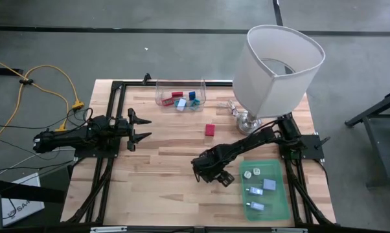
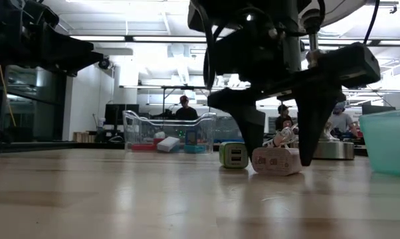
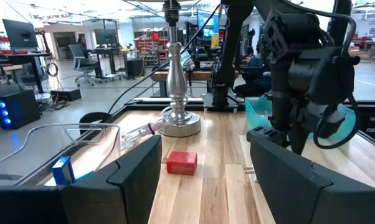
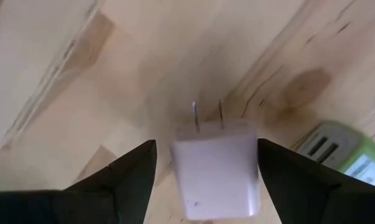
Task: Pick & Place Office items
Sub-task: Put the pink charger adapter into the green bin
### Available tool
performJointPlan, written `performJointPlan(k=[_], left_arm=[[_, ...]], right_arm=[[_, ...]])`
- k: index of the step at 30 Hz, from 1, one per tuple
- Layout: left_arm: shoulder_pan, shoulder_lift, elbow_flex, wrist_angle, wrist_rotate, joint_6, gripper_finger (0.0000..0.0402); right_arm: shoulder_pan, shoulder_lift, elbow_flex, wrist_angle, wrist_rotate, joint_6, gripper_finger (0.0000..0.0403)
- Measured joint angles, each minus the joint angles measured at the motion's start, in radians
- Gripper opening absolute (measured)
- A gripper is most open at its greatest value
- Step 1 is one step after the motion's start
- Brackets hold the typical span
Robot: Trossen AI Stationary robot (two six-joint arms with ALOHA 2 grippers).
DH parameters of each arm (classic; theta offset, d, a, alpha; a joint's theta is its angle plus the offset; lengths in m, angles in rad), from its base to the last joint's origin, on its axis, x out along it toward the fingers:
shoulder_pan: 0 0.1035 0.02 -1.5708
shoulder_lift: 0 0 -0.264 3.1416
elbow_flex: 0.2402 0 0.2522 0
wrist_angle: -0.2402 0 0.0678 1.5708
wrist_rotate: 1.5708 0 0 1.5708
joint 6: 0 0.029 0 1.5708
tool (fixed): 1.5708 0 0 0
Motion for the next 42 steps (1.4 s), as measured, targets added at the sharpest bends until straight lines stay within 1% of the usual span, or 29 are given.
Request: performJointPlan(k=[7,24,42], left_arm=[[0.000,0.000,0.000,0.000,0.000,0.000,0.0237],[0.000,0.000,0.000,0.000,0.000,0.000,0.0237],[0.000,0.000,0.000,0.000,0.000,0.000,0.0237]], right_arm=[[0.000,-0.001,0.000,0.004,0.002,0.000,0.0252],[0.000,-0.001,0.000,0.002,0.002,0.000,0.0194],[0.000,-0.002,0.000,0.003,0.001,0.000,0.0189]])
